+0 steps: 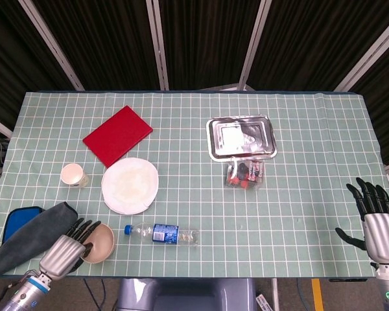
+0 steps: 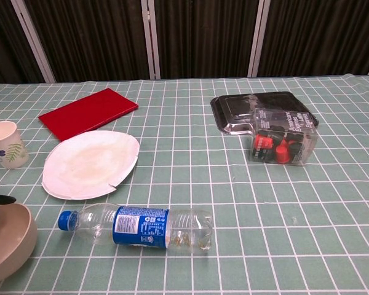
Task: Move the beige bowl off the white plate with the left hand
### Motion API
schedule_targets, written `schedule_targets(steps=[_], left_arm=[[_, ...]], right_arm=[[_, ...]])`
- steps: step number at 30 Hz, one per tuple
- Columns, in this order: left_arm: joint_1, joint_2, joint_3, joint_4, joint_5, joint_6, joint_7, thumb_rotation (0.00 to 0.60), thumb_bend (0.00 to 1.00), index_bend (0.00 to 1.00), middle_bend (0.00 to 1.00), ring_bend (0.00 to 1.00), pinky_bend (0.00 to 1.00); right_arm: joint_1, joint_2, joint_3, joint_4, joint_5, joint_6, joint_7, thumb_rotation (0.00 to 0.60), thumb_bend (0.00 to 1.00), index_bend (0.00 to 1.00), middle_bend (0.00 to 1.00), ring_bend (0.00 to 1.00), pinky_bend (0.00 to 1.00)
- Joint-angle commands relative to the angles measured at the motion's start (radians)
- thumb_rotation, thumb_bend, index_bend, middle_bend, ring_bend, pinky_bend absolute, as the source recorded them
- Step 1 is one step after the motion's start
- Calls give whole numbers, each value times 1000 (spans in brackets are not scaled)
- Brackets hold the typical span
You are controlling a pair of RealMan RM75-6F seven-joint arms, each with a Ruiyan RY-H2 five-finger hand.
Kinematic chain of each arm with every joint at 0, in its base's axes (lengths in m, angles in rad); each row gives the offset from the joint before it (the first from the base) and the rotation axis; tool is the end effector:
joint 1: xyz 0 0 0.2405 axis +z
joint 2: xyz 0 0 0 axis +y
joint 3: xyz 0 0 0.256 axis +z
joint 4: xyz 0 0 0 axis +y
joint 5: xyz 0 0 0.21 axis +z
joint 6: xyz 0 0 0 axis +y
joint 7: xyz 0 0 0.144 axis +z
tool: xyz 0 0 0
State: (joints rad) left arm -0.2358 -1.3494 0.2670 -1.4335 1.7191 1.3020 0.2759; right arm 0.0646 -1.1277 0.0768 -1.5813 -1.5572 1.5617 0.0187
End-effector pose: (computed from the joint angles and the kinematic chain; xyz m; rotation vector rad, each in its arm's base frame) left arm -0.2991 0.1406 0.0303 -2.0741 -0.7640 -0.6606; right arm -0.3057 -0.1799 0.1698 1.3630 -0.8129 0.9847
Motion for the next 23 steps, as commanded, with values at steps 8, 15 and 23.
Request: schedule_targets(steps=[8, 15, 23], left_arm=[[5, 62, 10, -66, 20, 5, -4, 600, 127, 2, 0, 0, 0], [57, 123, -35, -136, 46, 182, -75, 600, 117, 0, 0, 0, 0], [124, 111, -205, -147, -102, 344, -37, 600, 109, 0, 0, 0, 0]], right_arm=[[-1, 1, -3, -5, -10, 5, -5, 600, 28, 127, 0, 0, 0], [-1, 6, -3, -8, -8, 1, -8, 600, 28, 100, 0, 0, 0], [5, 5, -12, -16, 4, -30, -48, 600, 26, 90, 0, 0, 0]])
